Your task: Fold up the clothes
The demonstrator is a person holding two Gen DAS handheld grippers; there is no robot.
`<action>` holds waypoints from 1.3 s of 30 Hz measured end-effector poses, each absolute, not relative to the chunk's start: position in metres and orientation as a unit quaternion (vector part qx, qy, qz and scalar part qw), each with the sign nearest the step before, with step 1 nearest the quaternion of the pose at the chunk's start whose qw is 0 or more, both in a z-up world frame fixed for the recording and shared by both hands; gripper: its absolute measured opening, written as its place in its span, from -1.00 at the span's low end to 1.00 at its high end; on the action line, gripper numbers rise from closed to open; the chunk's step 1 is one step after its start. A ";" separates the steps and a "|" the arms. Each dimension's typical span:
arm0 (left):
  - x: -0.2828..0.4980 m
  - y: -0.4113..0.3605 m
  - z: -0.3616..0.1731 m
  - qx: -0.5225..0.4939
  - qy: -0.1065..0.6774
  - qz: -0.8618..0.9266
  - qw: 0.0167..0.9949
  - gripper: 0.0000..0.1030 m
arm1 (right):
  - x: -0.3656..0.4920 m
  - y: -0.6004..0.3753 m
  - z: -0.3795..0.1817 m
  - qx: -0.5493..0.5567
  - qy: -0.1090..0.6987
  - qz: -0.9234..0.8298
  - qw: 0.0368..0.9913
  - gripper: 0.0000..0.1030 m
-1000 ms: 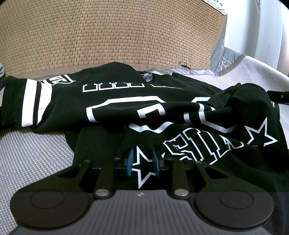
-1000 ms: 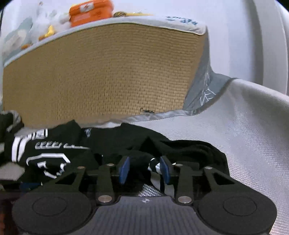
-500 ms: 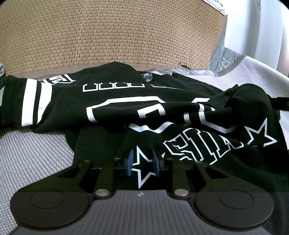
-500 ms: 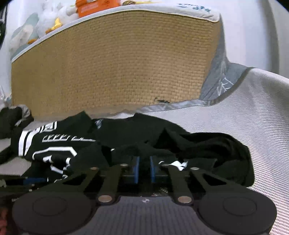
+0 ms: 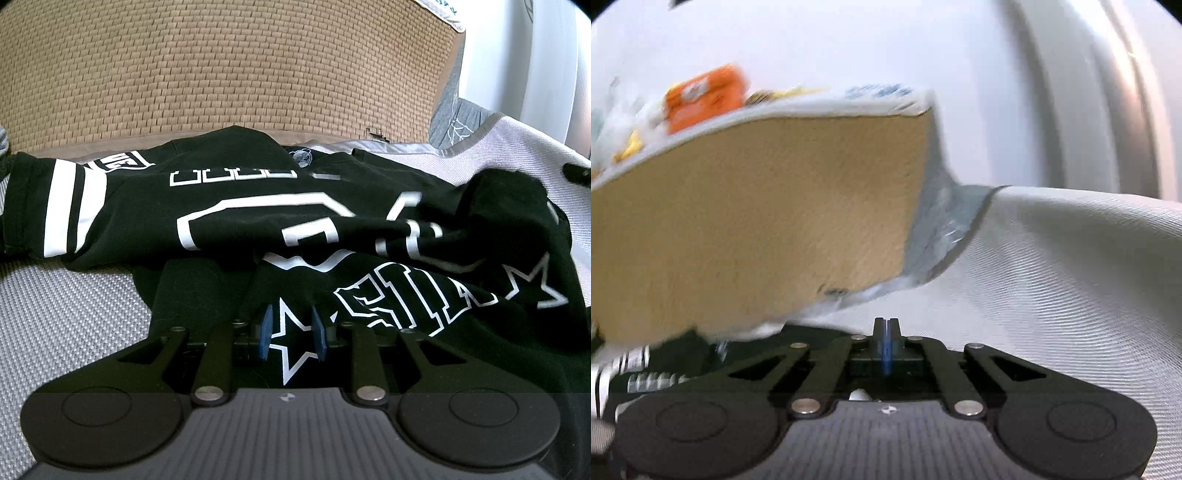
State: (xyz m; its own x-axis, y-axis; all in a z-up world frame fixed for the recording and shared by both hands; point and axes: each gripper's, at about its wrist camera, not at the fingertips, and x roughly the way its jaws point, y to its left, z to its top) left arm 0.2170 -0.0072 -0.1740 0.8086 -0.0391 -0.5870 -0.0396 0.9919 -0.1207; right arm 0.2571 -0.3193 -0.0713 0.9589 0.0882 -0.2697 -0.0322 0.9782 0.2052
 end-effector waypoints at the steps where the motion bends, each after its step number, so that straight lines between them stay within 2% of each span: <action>1: 0.217 -0.007 -0.174 -0.064 0.309 0.000 0.949 -0.48 | 0.260 -0.327 -0.072 0.119 0.151 0.035 0.981 -0.99; 4: 0.217 -0.007 -0.174 -0.064 0.309 0.001 0.949 -0.48 | 0.265 -0.333 -0.074 0.145 0.167 0.053 0.974 -0.98; 9: 0.218 -0.006 -0.174 -0.064 0.310 0.000 0.949 -0.48 | 0.267 -0.305 -0.074 0.098 0.178 0.112 0.973 -0.85; 11: 0.218 -0.006 -0.175 -0.065 0.309 -0.001 0.949 -0.48 | 0.271 -0.290 -0.074 0.074 0.189 0.143 0.969 -0.56; 12: 0.218 -0.006 -0.175 -0.065 0.309 -0.001 0.949 -0.48 | 0.275 -0.282 -0.077 0.059 0.199 0.151 0.967 -0.32; 13: 0.218 -0.006 -0.174 -0.065 0.309 -0.001 0.949 -0.48 | 0.277 -0.276 -0.079 0.050 0.209 0.158 0.964 -0.17; 17: 0.218 -0.006 -0.174 -0.066 0.309 -0.001 0.949 -0.48 | 0.285 -0.243 -0.094 0.018 0.248 0.193 0.949 -0.12; 21: 0.218 -0.005 -0.174 -0.068 0.309 -0.003 0.949 -0.48 | 0.283 -0.206 -0.109 -0.065 0.302 0.261 0.914 -0.15; 26: 0.219 -0.003 -0.174 -0.077 0.311 -0.006 0.947 -0.48 | 0.271 -0.188 -0.119 -0.122 0.289 0.261 0.913 -0.16; 39: 0.218 -0.005 -0.175 -0.080 0.310 -0.005 0.947 -0.47 | 0.317 -0.194 -0.103 -0.049 0.279 0.202 0.938 -0.16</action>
State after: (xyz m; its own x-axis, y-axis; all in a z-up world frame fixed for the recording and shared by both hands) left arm 0.2183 -0.0046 -0.1750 0.8074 -0.0590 -0.5870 -0.0397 0.9873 -0.1539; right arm 0.3172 -0.1940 -0.1029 0.7629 0.3508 -0.5431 -0.4053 0.9139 0.0210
